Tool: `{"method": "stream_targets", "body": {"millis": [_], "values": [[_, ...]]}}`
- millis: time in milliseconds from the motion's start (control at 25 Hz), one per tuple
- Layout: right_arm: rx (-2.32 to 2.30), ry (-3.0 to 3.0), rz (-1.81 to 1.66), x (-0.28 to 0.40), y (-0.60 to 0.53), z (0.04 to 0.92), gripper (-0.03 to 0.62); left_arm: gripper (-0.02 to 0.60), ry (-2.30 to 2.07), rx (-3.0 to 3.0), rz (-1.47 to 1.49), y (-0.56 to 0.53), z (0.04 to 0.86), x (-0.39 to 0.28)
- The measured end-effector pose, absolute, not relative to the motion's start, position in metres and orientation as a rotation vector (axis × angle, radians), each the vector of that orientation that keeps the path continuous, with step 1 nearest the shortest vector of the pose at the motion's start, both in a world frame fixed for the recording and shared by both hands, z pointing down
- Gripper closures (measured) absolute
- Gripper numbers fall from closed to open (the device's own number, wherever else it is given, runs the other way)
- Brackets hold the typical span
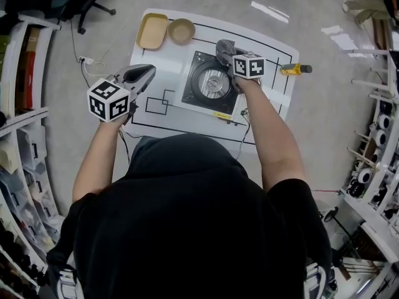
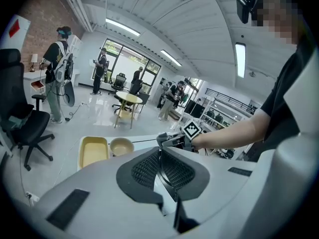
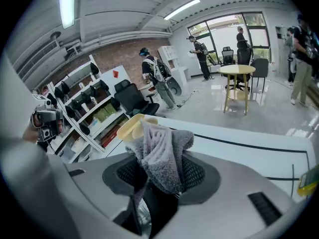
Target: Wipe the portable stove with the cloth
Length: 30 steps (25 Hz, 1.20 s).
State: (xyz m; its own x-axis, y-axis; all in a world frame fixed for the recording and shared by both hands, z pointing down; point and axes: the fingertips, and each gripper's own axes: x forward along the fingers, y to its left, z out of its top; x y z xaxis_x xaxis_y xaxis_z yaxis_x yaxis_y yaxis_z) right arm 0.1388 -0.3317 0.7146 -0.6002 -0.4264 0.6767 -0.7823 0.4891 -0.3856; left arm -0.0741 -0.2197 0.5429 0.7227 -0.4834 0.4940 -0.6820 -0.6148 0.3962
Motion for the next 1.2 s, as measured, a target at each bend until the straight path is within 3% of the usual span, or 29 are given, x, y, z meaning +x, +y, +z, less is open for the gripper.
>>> {"method": "stream_targets", "body": {"millis": [760, 920, 1200], "values": [[1.254, -2.084, 1.005, 0.287, -0.293, 0.711, 0.39, 0.548, -0.765, 2.394, 0.486, -0.217, 0.539, -0.033], [1.227, -2.004, 0.827, 0.305, -0.284, 0.707, 0.39, 0.548, -0.75, 2.397, 0.482, -0.213, 0.538, -0.027], [0.834, -1.775, 0.19, 0.294, -0.271, 0.711, 0.388, 0.548, -0.719, 2.41, 0.489, -0.203, 0.536, -0.018]]}}
